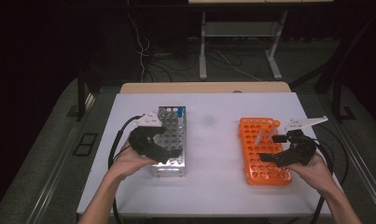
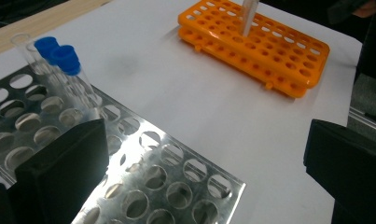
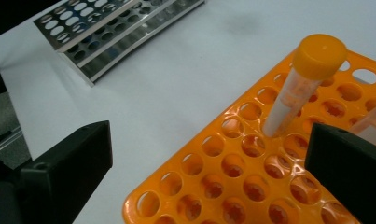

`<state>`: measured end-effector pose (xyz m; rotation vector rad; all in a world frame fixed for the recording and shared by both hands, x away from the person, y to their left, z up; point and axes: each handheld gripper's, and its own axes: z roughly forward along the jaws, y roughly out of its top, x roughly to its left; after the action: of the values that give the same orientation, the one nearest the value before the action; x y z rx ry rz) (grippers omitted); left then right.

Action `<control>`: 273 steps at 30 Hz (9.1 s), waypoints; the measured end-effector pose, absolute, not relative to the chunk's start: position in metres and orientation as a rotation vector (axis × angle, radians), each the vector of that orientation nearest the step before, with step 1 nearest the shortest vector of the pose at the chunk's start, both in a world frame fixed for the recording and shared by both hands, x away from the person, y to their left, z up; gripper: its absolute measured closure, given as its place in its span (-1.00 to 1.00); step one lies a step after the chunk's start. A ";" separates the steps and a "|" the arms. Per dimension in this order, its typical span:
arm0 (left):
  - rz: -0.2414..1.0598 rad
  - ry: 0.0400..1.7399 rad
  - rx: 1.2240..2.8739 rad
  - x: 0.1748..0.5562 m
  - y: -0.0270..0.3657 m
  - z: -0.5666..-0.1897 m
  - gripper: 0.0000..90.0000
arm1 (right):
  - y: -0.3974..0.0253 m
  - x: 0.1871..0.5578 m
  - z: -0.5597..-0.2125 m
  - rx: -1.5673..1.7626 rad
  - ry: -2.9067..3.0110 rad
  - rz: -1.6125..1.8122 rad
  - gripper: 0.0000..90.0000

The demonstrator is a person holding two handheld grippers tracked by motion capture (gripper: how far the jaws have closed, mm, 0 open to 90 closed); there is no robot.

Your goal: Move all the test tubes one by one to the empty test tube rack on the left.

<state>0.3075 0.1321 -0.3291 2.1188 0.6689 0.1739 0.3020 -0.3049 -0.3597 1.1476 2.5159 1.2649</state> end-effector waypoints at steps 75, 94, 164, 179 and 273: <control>0.081 0.572 2.171 0.277 0.108 -0.354 -1.00 | -0.227 0.293 -0.316 0.776 2.600 1.297 0.65; 0.032 0.451 2.182 0.309 0.084 -0.306 -0.66 | -0.185 0.289 -0.317 0.618 2.726 1.256 0.65; 0.153 0.582 2.184 0.384 0.116 -0.280 0.53 | -0.272 0.282 -0.337 1.029 2.533 1.317 -0.99; 0.195 0.624 2.196 0.404 0.118 -0.294 0.53 | -0.300 0.277 -0.355 1.112 2.502 1.310 -0.99; 0.148 0.600 2.130 0.264 0.126 -0.351 -1.00 | -0.346 0.331 -0.379 1.288 2.411 1.193 -0.95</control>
<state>0.2644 0.1260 -0.3512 2.1302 0.6001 0.1481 0.3313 -0.3458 -0.3787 1.2877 2.4110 1.1928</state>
